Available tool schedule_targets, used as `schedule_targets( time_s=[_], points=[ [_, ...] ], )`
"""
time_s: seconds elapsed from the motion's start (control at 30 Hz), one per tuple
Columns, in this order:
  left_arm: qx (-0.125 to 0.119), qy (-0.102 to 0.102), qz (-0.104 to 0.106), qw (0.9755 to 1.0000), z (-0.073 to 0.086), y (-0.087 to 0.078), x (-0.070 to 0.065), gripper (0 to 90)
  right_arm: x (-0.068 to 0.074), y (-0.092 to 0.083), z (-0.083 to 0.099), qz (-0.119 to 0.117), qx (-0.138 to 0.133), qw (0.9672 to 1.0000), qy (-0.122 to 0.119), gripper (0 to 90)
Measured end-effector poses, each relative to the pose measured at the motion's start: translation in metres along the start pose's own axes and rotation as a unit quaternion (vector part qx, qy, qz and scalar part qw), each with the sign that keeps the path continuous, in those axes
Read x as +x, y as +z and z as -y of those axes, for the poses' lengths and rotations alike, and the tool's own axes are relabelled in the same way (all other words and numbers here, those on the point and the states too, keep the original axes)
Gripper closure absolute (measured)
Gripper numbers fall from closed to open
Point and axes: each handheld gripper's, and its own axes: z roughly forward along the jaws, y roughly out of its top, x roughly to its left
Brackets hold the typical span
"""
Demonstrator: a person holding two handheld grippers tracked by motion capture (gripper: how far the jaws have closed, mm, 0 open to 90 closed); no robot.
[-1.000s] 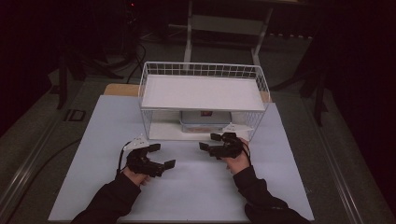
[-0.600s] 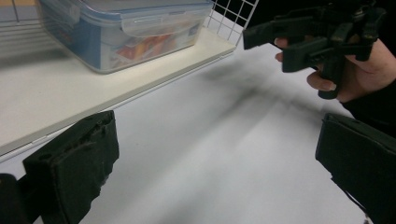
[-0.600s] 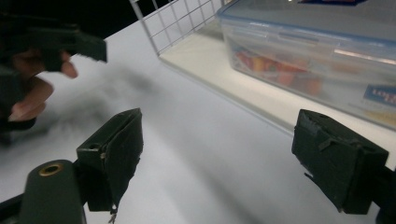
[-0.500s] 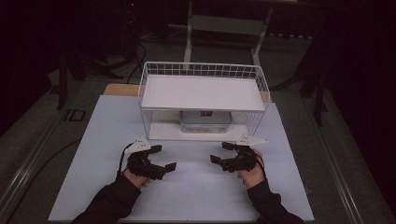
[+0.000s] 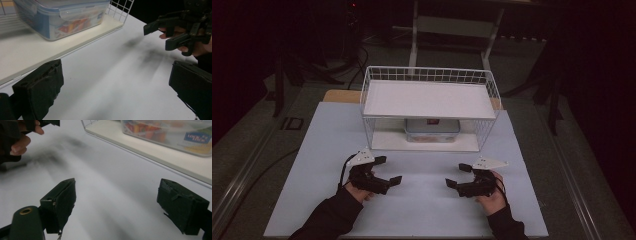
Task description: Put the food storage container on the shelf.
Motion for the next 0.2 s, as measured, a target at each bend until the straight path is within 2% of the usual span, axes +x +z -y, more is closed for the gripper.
schedule_targets(
  time_s=[0.2],
  points=[
    [0.003, 0.01, 0.0, 0.9999, 0.0011, 0.0017, -0.0021, 0.0, -0.0051, 0.0016, 0.0004, 0.003, 0.003, 1.0, 0.003, 15.2]
  ],
)
